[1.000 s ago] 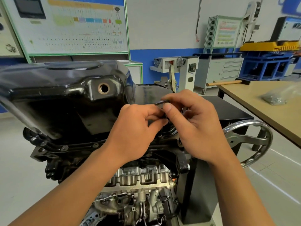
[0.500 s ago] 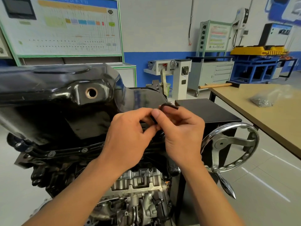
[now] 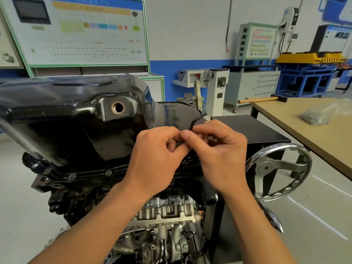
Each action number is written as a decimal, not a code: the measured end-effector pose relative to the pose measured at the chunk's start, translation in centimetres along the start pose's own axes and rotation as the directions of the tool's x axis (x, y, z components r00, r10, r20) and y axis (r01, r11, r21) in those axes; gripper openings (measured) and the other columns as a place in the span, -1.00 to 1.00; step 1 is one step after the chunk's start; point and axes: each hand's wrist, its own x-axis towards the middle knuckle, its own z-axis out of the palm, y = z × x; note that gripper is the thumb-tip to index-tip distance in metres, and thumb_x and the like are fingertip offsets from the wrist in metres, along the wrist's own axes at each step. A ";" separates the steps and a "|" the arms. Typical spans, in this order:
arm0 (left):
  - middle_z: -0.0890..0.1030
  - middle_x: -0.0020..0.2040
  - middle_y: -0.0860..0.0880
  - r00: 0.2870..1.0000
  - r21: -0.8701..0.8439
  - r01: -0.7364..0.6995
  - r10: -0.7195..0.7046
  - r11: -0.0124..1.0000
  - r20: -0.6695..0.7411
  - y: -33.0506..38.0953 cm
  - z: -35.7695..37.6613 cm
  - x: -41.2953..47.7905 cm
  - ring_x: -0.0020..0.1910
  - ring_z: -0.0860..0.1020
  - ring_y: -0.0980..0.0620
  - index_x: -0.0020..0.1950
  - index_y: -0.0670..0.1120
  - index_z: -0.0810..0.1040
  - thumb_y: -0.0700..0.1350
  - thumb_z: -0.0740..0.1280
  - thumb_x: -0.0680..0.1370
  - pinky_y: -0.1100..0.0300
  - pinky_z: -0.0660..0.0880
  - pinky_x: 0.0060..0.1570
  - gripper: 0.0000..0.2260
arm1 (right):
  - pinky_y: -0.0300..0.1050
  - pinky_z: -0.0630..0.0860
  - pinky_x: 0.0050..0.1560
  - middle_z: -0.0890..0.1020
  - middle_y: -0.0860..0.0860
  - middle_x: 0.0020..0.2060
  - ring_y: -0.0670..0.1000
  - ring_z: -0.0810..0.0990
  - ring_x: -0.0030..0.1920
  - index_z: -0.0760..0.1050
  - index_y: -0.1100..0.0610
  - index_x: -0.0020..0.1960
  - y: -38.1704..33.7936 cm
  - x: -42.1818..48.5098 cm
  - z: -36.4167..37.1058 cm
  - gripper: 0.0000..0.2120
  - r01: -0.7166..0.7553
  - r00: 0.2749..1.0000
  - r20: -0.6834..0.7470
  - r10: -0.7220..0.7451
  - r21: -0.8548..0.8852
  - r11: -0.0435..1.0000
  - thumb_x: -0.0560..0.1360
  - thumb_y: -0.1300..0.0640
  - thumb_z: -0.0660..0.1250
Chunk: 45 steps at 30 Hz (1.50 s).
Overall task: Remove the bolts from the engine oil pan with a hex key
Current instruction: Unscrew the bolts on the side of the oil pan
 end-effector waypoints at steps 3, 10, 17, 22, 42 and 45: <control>0.41 -0.51 0.05 0.996 -0.042 0.026 -0.022 0.999 0.091 0.1 -0.1 0.1 -0.55 0.30 0.15 -0.28 0.02 0.60 -0.05 0.47 0.50 0.48 0.19 -0.47 -0.83 | -0.21 0.44 -0.23 0.61 0.00 -0.30 -0.03 0.52 -0.30 0.66 0.13 -0.13 0.1 0.2 -0.4 -0.96 0.022 0.999 0.042 -0.021 -0.034 0.999 0.45 0.23 0.51; 0.46 -0.51 -0.03 0.983 -0.039 -0.009 0.016 0.999 0.185 -0.2 -0.7 0.2 -0.54 0.34 0.06 -0.34 -0.04 0.55 -0.03 0.35 0.55 0.23 0.32 -0.52 -0.74 | -0.02 0.54 -0.14 0.60 0.10 -0.20 0.09 0.57 -0.15 0.66 0.13 0.04 0.0 -0.2 -0.3 -0.90 0.029 0.987 0.160 -0.021 -0.050 0.998 0.55 0.19 0.39; 0.42 -0.53 0.05 0.989 -0.022 0.066 -0.062 0.998 0.136 -0.3 0.2 0.2 -0.53 0.32 0.12 -0.27 -0.02 0.56 0.02 0.44 0.49 0.19 0.32 -0.48 -0.81 | -0.13 0.44 -0.26 0.57 0.01 -0.34 0.01 0.50 -0.30 0.67 0.07 -0.17 0.2 0.1 -0.5 -0.91 0.030 0.997 0.076 -0.026 -0.054 0.998 0.47 0.24 0.50; 0.55 -0.48 0.04 0.964 -0.057 0.016 0.000 0.998 0.267 -0.5 -0.7 -0.1 -0.53 0.48 0.11 -0.26 0.04 0.60 0.00 0.33 0.59 0.40 0.36 -0.43 -0.77 | -0.28 0.45 -0.08 0.57 0.05 -0.22 -0.06 0.54 -0.14 0.66 0.15 0.08 0.3 0.1 -0.9 -0.85 0.036 0.978 0.209 -0.016 -0.091 0.995 0.61 0.21 0.32; 0.50 -0.51 0.02 0.994 -0.093 0.069 -0.061 0.993 0.090 -0.4 0.3 -0.1 -0.54 0.40 0.09 -0.34 -0.11 0.55 -0.05 0.43 0.47 0.27 0.35 -0.50 -0.76 | -0.25 0.43 -0.25 0.60 0.06 -0.30 -0.05 0.49 -0.32 0.69 0.12 -0.07 -0.1 0.2 -0.3 -0.93 0.025 0.993 0.115 -0.014 -0.091 0.996 0.45 0.19 0.53; 0.46 -0.53 0.06 0.988 -0.098 0.112 -0.100 0.989 0.114 -0.6 0.4 0.0 -0.54 0.34 0.15 -0.31 -0.06 0.55 -0.06 0.48 0.48 0.31 0.33 -0.45 -0.79 | -0.24 0.43 -0.26 0.58 0.02 -0.34 -0.07 0.48 -0.33 0.67 0.06 -0.13 -0.1 0.3 -0.3 -0.92 0.017 0.996 0.087 -0.011 -0.068 0.998 0.46 0.23 0.51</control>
